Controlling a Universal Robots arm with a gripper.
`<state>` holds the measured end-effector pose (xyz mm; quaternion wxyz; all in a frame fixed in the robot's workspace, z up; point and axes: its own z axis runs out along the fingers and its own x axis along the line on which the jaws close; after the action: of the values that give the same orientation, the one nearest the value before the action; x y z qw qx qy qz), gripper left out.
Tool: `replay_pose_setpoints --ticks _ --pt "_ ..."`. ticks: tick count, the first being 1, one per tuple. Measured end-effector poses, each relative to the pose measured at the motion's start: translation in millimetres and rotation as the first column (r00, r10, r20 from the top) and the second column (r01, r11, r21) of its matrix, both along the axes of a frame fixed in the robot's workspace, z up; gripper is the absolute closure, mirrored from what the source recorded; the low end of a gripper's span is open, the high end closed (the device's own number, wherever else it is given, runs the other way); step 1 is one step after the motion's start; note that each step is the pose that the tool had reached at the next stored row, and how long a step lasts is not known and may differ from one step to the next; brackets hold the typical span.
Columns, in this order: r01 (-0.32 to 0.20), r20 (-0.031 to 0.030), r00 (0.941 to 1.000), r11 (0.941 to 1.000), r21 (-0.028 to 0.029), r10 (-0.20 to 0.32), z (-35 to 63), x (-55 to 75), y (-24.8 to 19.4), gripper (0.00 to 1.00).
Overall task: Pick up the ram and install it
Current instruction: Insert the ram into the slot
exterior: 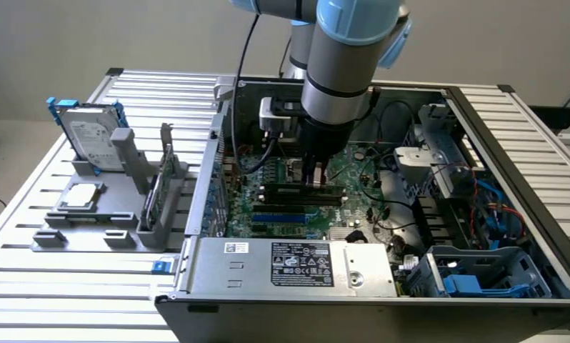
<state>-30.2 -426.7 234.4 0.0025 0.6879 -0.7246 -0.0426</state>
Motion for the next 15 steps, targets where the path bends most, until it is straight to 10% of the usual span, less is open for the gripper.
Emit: replay_pose_setpoints --ticks 15 --pt "0.000 0.0063 1.0000 1.0000 -0.0047 0.000 -5.2 -0.1 1.4 0.85"
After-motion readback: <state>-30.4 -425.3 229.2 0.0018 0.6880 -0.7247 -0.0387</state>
